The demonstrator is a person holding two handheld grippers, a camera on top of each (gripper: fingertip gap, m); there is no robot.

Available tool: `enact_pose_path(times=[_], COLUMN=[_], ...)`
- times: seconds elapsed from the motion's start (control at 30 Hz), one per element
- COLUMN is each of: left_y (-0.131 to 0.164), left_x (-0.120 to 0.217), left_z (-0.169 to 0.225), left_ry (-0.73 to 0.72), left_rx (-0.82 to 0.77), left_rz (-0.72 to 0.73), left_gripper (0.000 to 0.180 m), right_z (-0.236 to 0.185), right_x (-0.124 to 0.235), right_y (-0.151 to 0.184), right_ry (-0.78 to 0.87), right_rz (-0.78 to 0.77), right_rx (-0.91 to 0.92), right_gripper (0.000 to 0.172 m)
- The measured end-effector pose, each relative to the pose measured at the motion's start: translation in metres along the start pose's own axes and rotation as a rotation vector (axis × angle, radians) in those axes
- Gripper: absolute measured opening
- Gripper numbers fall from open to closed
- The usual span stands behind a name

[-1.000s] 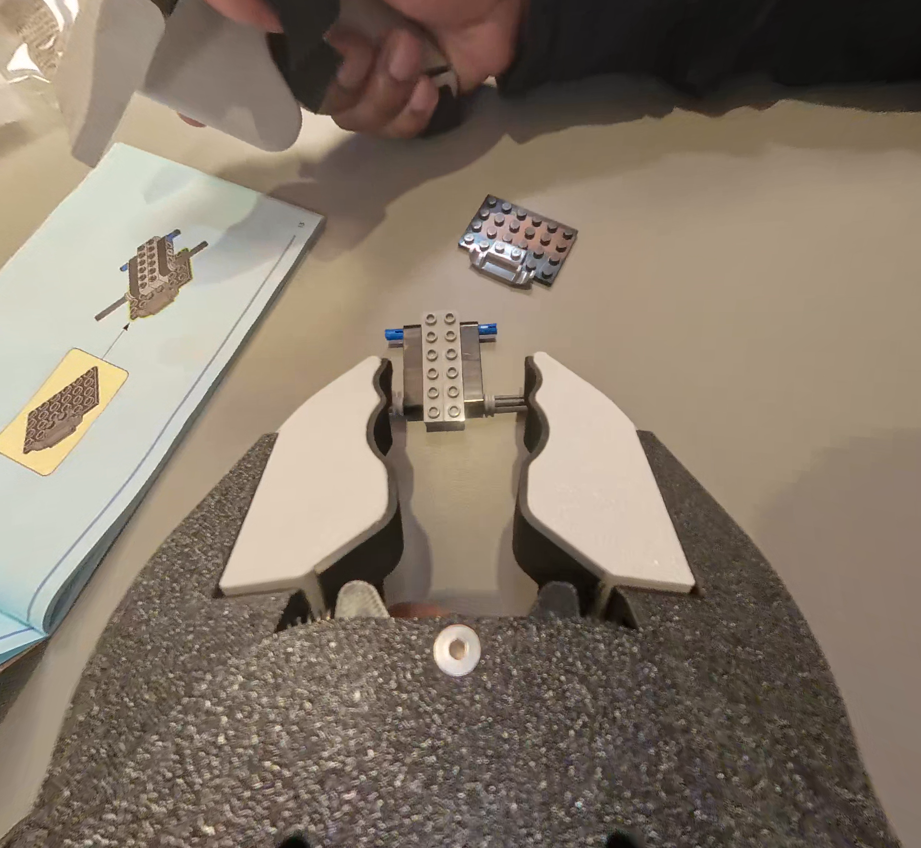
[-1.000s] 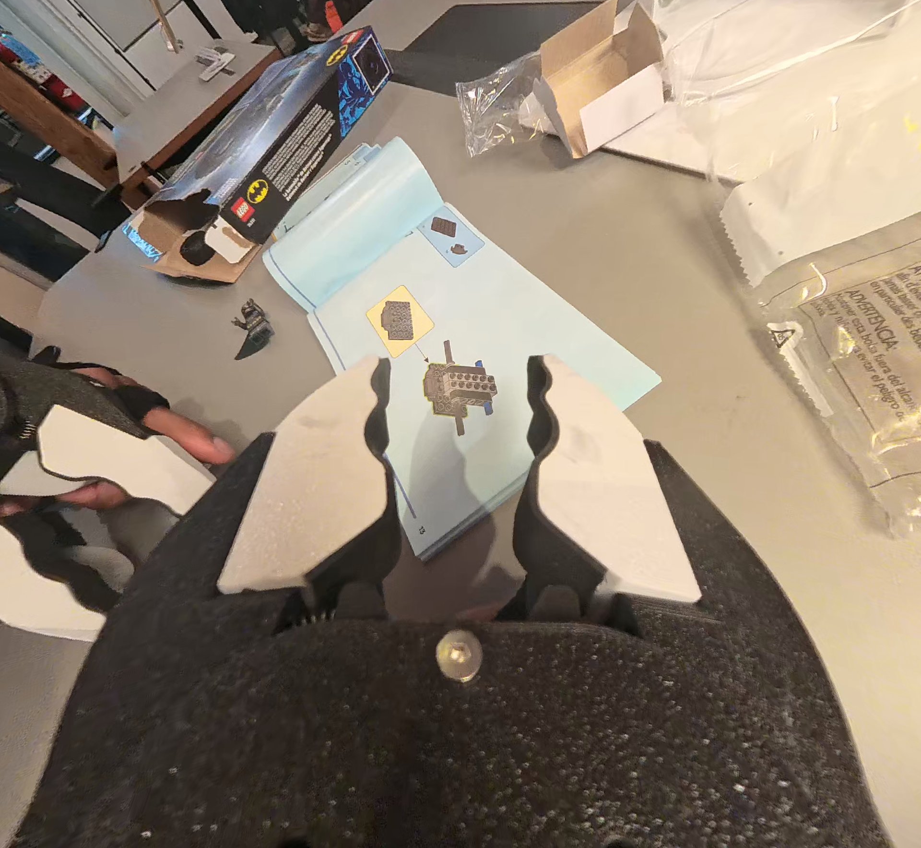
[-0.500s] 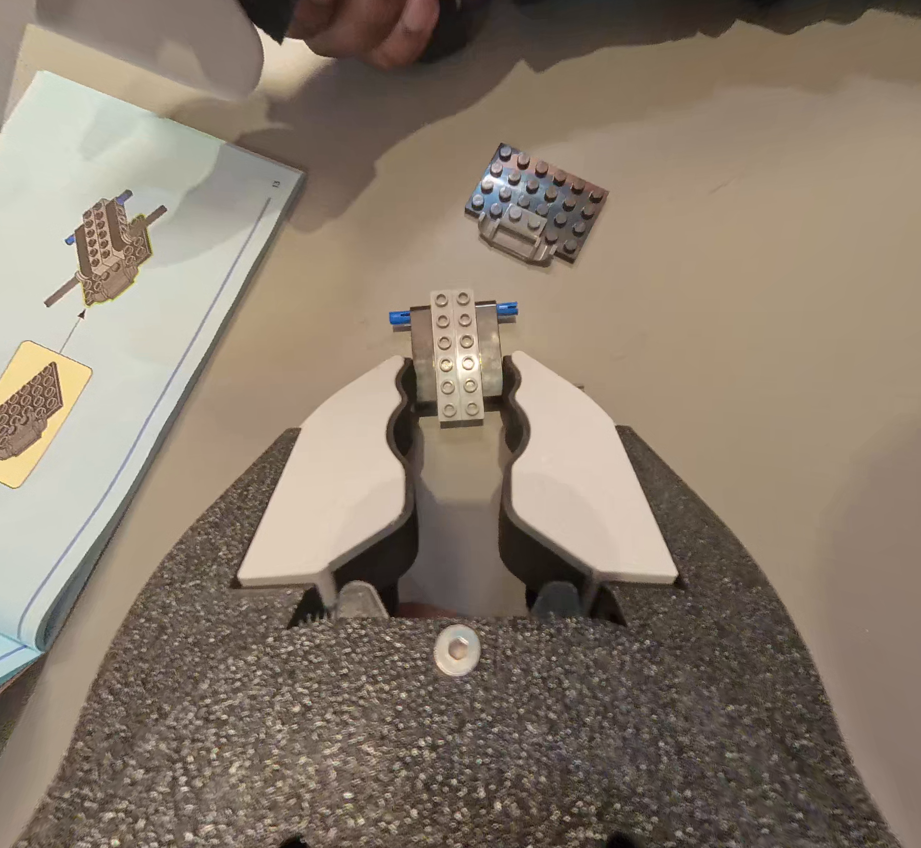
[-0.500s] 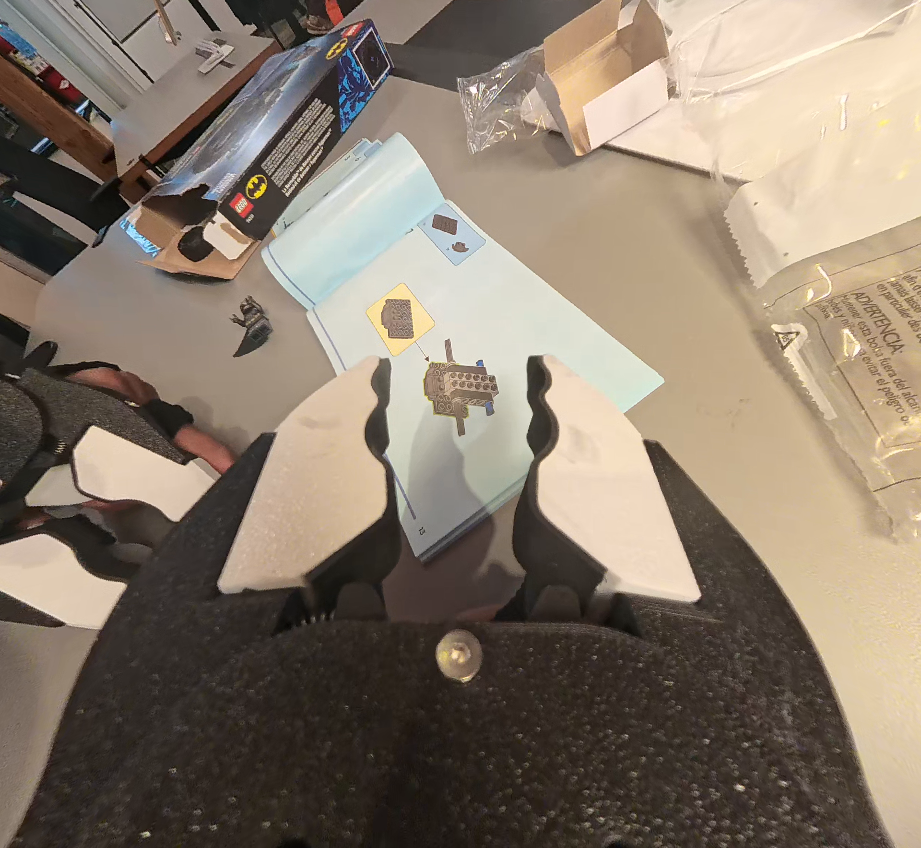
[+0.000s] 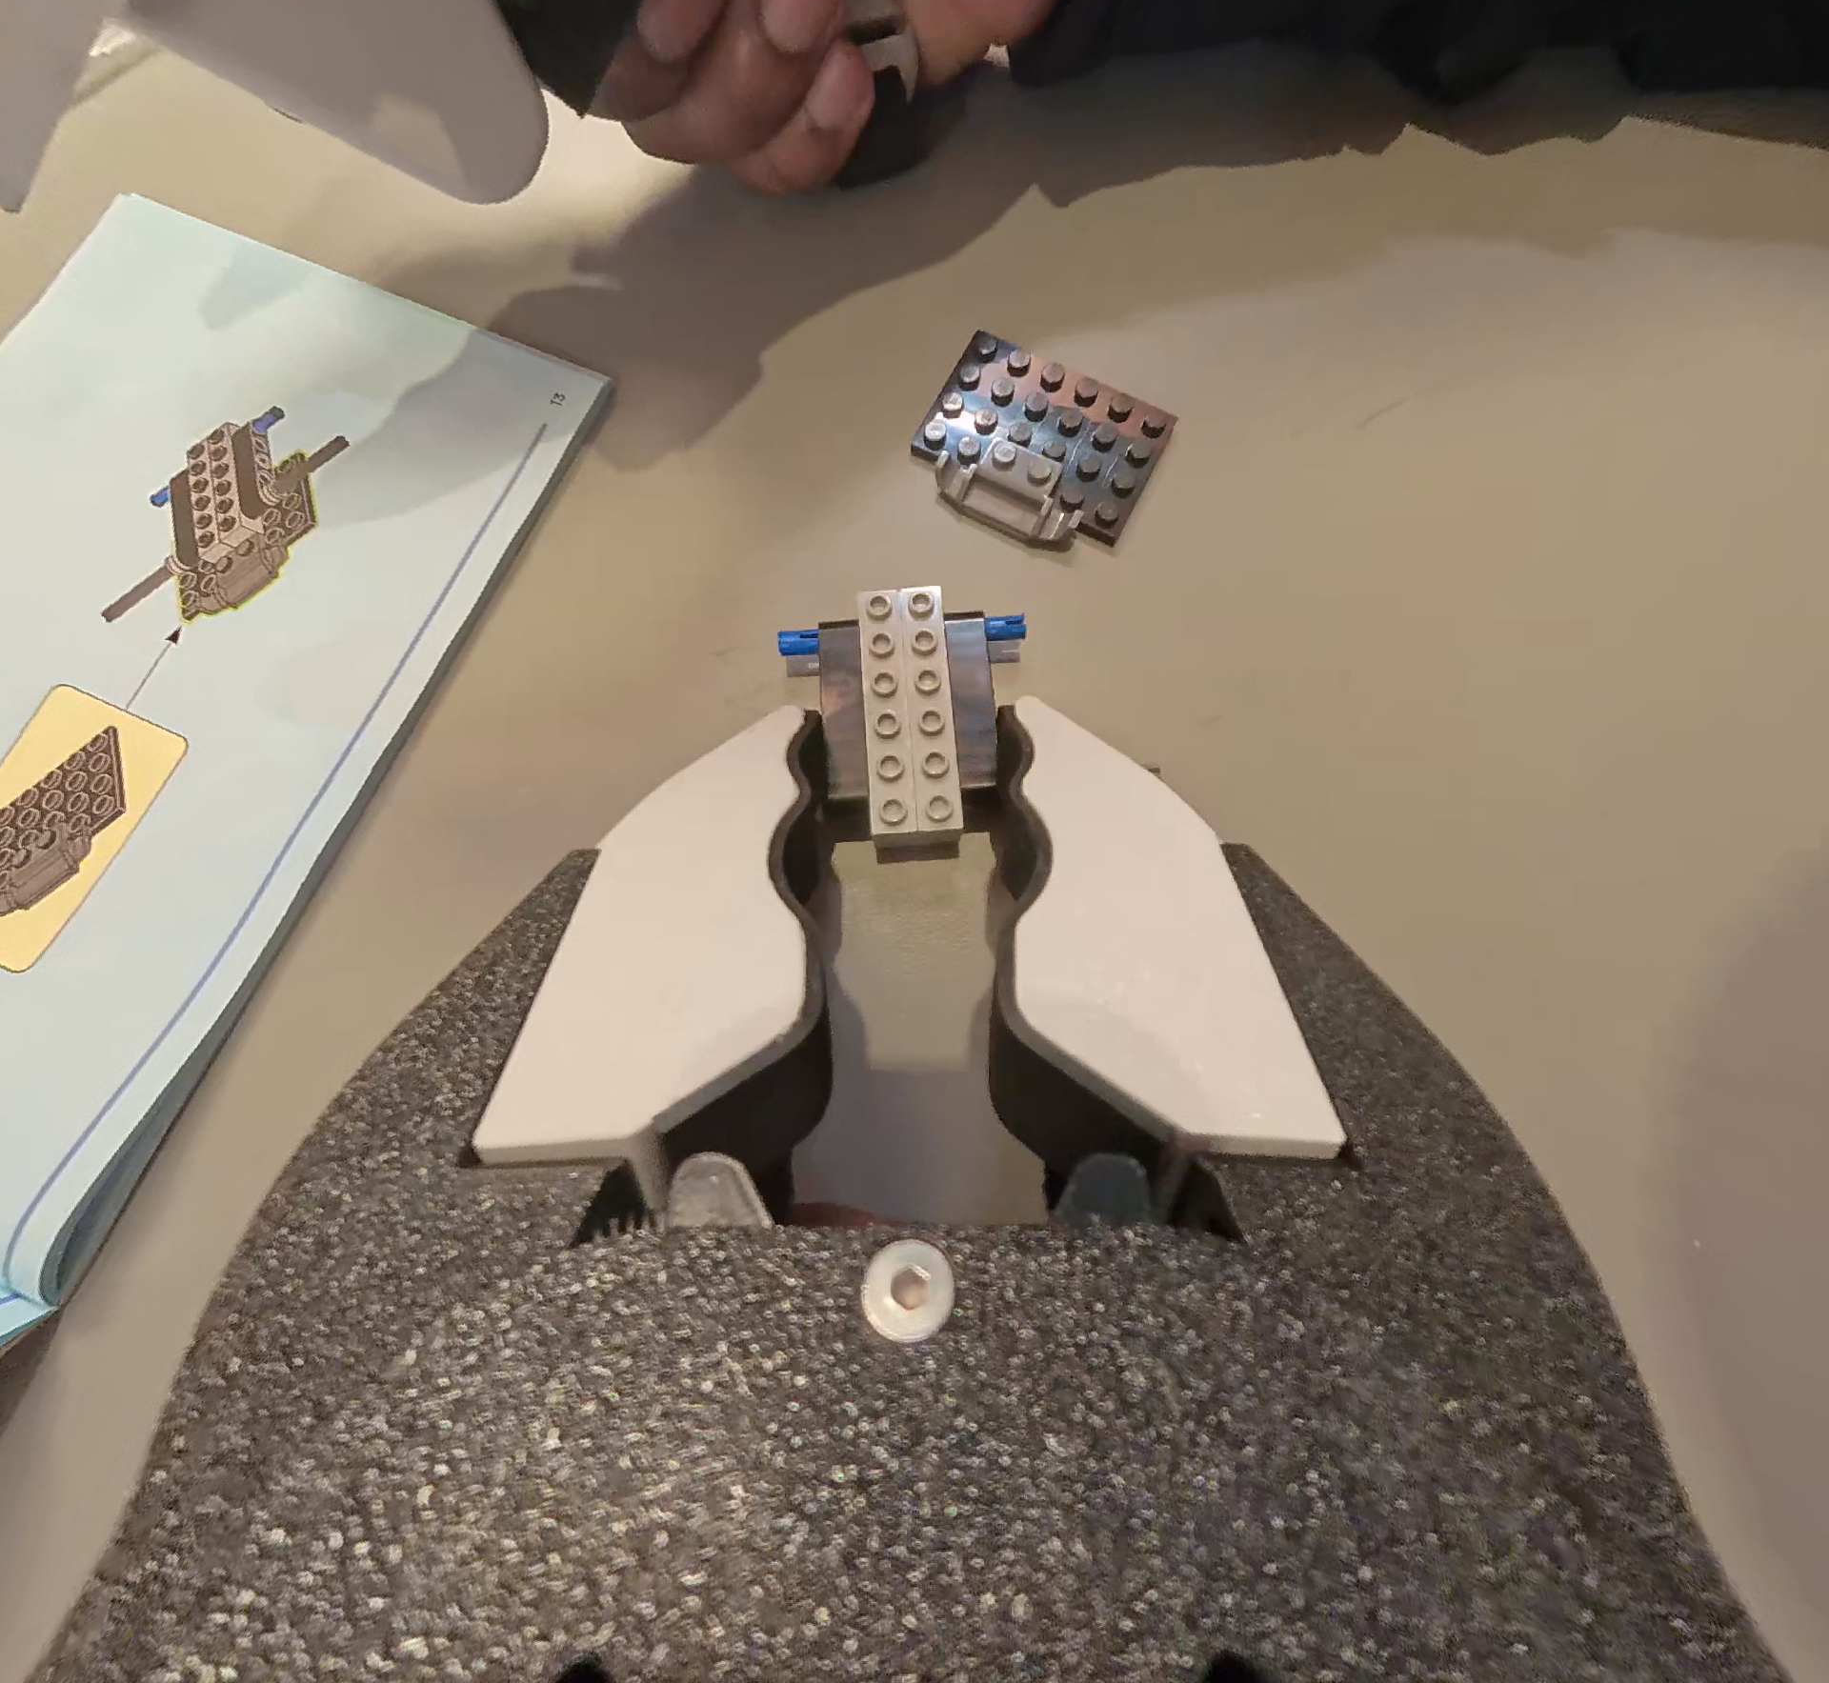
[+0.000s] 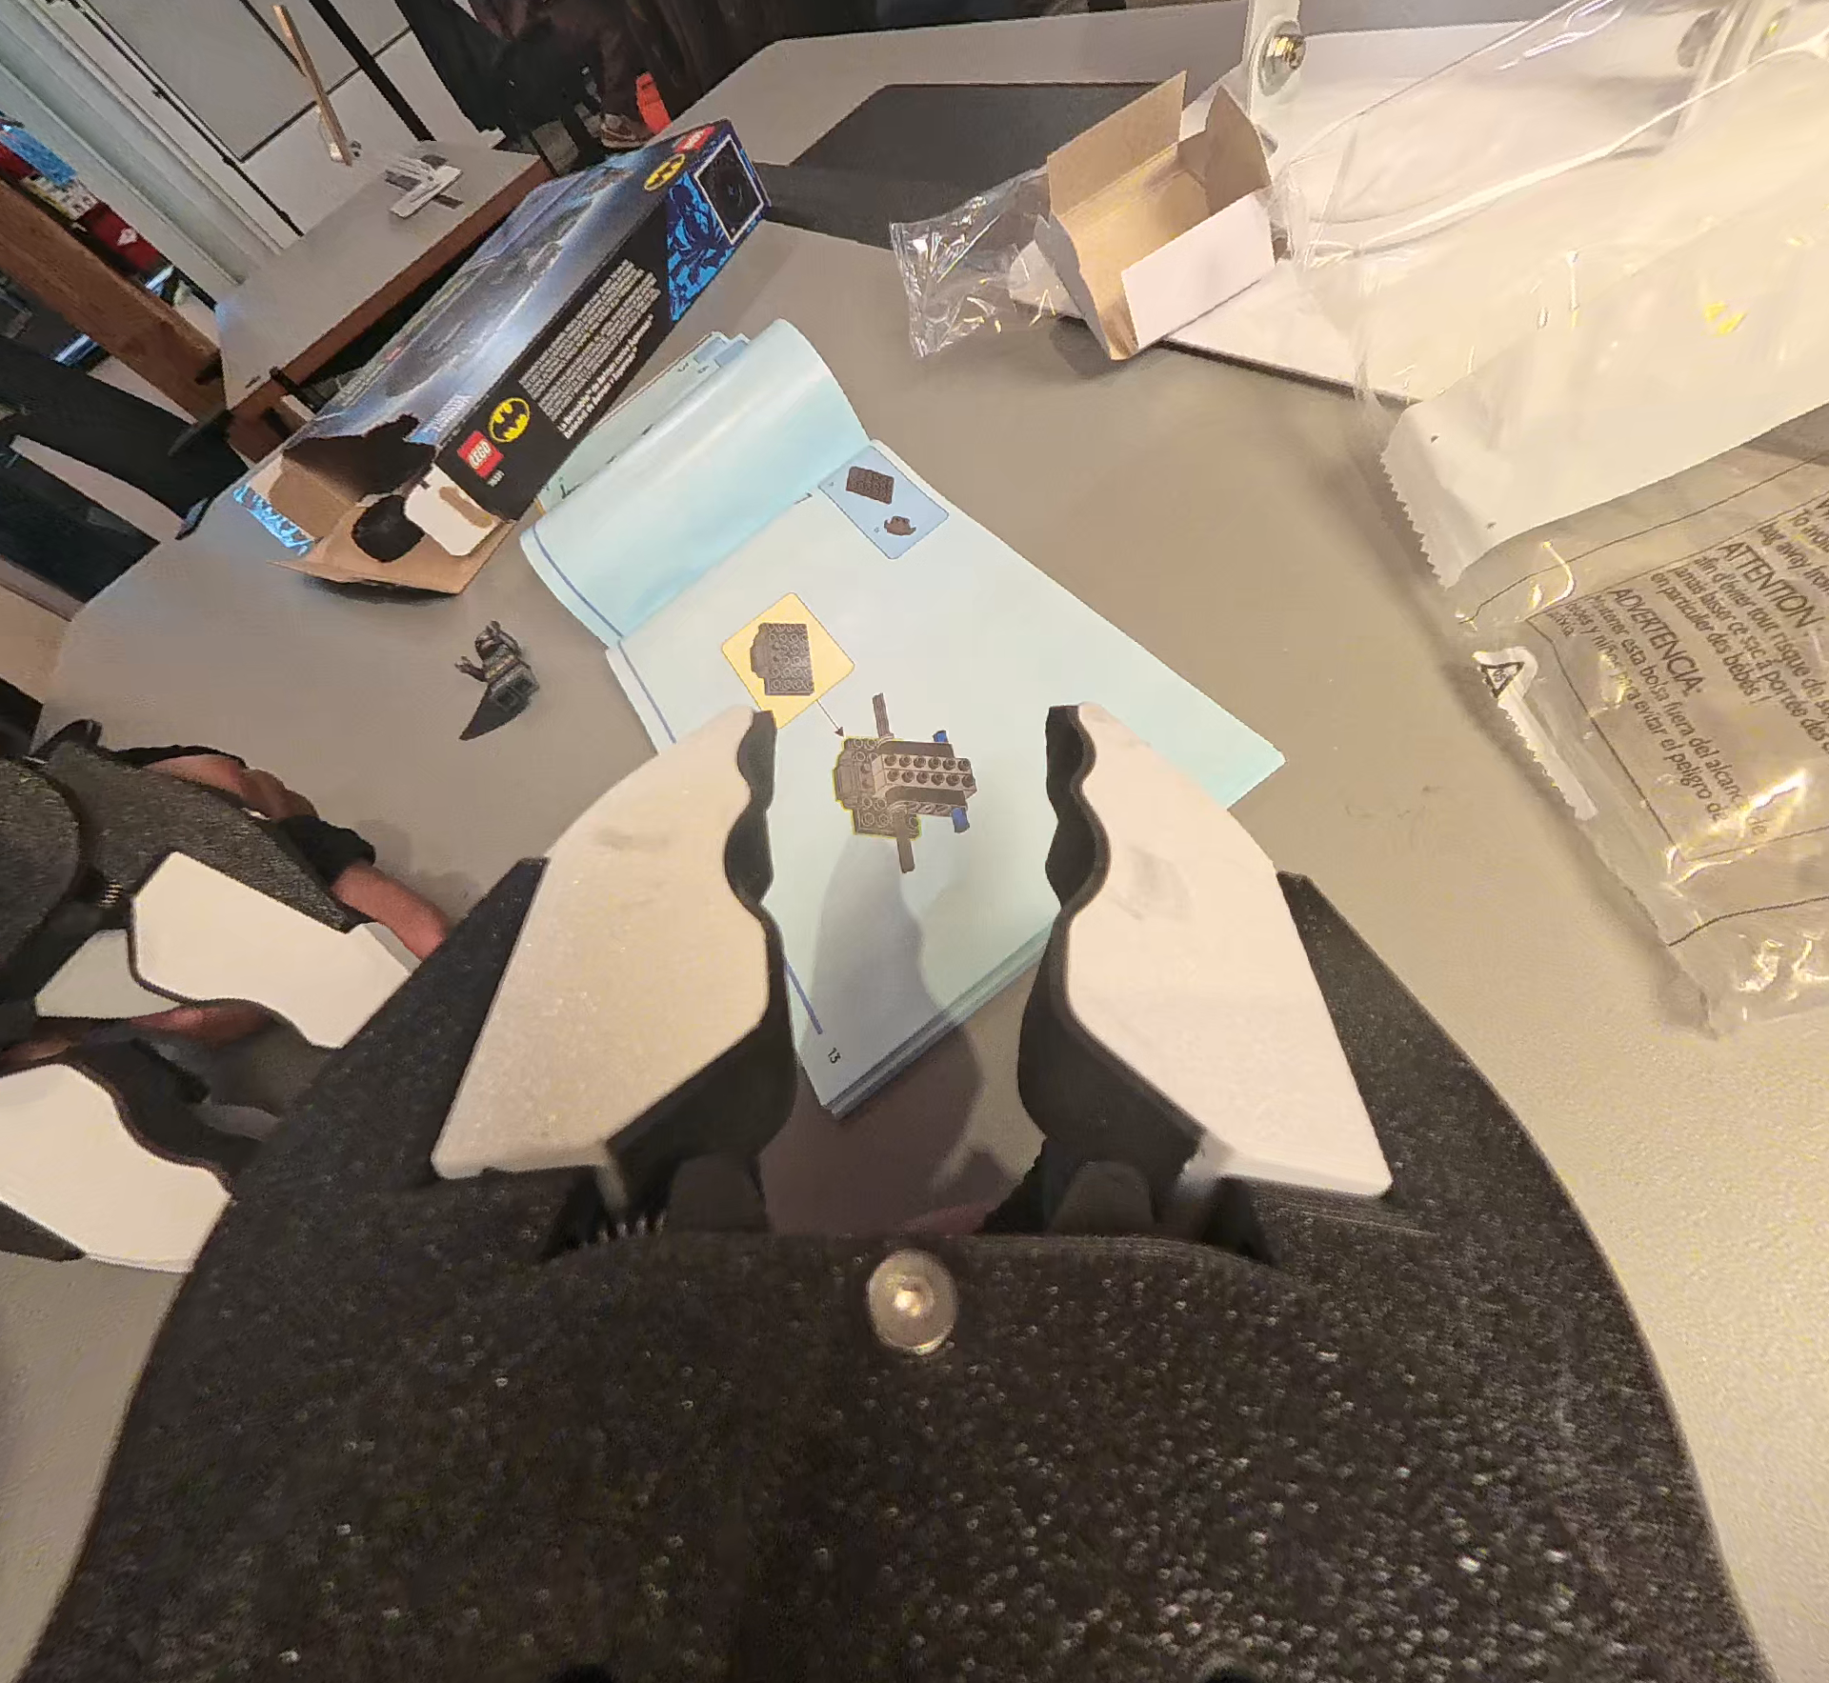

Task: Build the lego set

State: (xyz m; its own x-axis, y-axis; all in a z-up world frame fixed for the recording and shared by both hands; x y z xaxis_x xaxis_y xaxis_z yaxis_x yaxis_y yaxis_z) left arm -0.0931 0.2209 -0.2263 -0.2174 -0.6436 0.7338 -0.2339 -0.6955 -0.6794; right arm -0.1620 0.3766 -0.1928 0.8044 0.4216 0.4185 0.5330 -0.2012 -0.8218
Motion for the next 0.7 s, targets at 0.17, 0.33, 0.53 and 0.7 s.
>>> enact_pose_path(times=[0.17,0.33,0.53,0.7], left_y=[-0.002,-0.01,-0.027,-0.049], left_x=[0.002,0.008,0.016,0.01], left_z=[0.001,0.001,-0.004,-0.003], left_ry=[0.016,0.04,0.022,0.03], left_rx=[0.0,0.022,-0.011,-0.124], left_rz=[0.014,0.05,0.101,0.115], left_gripper=[0.033,0.033,0.034,0.033], right_z=[0.0,0.0,0.0,0.0], right_x=[0.0,0.0,0.001,0.012], right_y=[0.0,0.0,-0.001,-0.008], right_ry=[-0.001,-0.001,0.004,0.045], right_rz=[0.0,-0.003,0.006,0.064], right_rx=[0.0,0.001,0.001,0.011], right_gripper=[0.054,0.054,0.055,0.055])
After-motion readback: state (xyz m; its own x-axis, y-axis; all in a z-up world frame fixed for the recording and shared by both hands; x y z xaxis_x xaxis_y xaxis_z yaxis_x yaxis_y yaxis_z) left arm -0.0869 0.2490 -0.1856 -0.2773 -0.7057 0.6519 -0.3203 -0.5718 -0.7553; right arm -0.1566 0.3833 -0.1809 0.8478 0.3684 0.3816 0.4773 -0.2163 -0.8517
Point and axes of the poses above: each gripper's, where its closed fingertips meet, x back along the fingers, y out of its underside, z = x × y across the jaws, the point moved 4 cm from there along x, back along the fingers, and after that the axes turned 3 degrees about -z, right-handed, at the moved point
